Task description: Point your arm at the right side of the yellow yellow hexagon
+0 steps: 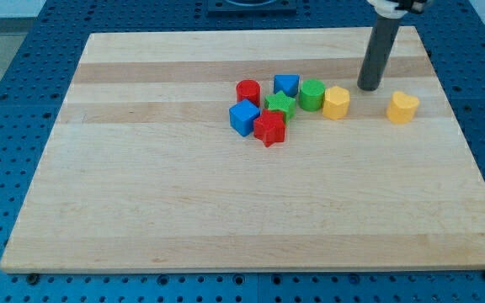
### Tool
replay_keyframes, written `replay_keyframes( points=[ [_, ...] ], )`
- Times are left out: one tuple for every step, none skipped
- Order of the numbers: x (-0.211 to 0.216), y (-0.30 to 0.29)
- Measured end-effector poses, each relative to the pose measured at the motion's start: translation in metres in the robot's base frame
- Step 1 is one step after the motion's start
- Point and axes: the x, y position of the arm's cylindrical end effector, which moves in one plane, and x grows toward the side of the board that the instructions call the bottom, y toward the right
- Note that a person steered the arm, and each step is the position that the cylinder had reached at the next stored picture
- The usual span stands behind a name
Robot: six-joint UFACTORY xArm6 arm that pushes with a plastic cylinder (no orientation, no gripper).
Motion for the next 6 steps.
replay_keyframes(
  points=[
    [0.007,-0.001],
    [0.018,-0.001],
    [0.025,-0.008],
    [0.037,-0.014],
    [0.050,-0.016],
    [0.052,-0.016]
  ],
)
